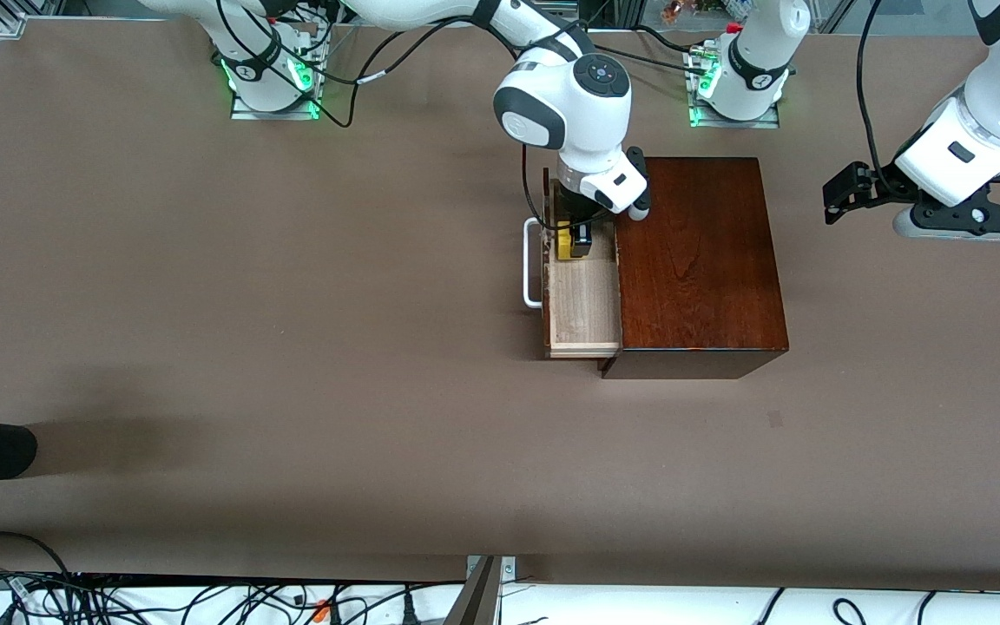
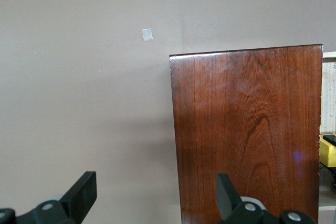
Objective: Open drawer, take yellow block, close drawer
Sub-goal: 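Close the right gripper on the yellow cube and lift it, then carry the cube with the right gripper while the left gripper reaches the drawer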
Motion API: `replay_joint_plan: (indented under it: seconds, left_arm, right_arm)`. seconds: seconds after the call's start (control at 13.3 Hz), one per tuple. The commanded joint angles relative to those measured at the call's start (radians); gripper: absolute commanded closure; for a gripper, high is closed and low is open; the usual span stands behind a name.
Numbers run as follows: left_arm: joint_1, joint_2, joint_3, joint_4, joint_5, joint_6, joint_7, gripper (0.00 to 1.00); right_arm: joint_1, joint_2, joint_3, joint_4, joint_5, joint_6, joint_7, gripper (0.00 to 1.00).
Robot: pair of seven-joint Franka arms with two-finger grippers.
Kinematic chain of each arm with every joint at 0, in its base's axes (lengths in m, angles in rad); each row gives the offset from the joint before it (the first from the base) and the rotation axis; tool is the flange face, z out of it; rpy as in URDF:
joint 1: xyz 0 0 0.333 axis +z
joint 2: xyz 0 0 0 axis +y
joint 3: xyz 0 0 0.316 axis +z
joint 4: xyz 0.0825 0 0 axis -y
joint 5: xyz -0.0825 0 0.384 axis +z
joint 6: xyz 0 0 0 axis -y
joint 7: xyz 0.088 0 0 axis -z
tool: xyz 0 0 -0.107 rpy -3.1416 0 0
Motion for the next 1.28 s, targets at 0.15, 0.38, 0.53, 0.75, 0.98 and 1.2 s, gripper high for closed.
replay_joint_plan:
  seconds: [0.15, 0.38, 0.53, 0.75, 0.98, 1.2]
  left_arm:
    - [0.001, -0.004, -0.005, 0.001, -0.015, -0.007, -0.009, 0.00]
    - [0.001, 0.009, -0.005, 0.021, -0.015, -0.008, -0.009, 0.00]
    - [0.001, 0.010, -0.005, 0.021, -0.015, -0.013, -0.009, 0.00]
    - [0.001, 0.010, -0.005, 0.021, -0.015, -0.013, -0.009, 0.00]
    - [0.001, 0.010, -0.005, 0.023, -0.015, -0.013, -0.009, 0.00]
    - [0.001, 0.010, -0.005, 0.023, -0.015, -0.013, -0.009, 0.00]
  right_arm:
    - [0.009, -0.004, 0.000, 0.107, 0.000, -0.167, 0.002, 1.00]
    - [-0.002, -0.042, 0.000, 0.184, 0.048, -0.266, 0.051, 1.00]
    - [-0.042, -0.105, -0.003, 0.185, 0.102, -0.312, 0.052, 1.00]
    - [-0.129, -0.179, -0.014, 0.184, 0.174, -0.371, 0.055, 1.00]
    - [-0.293, -0.255, -0.014, 0.179, 0.242, -0.437, 0.051, 0.99]
    - [-0.456, -0.311, -0.024, 0.171, 0.260, -0.542, 0.057, 0.99]
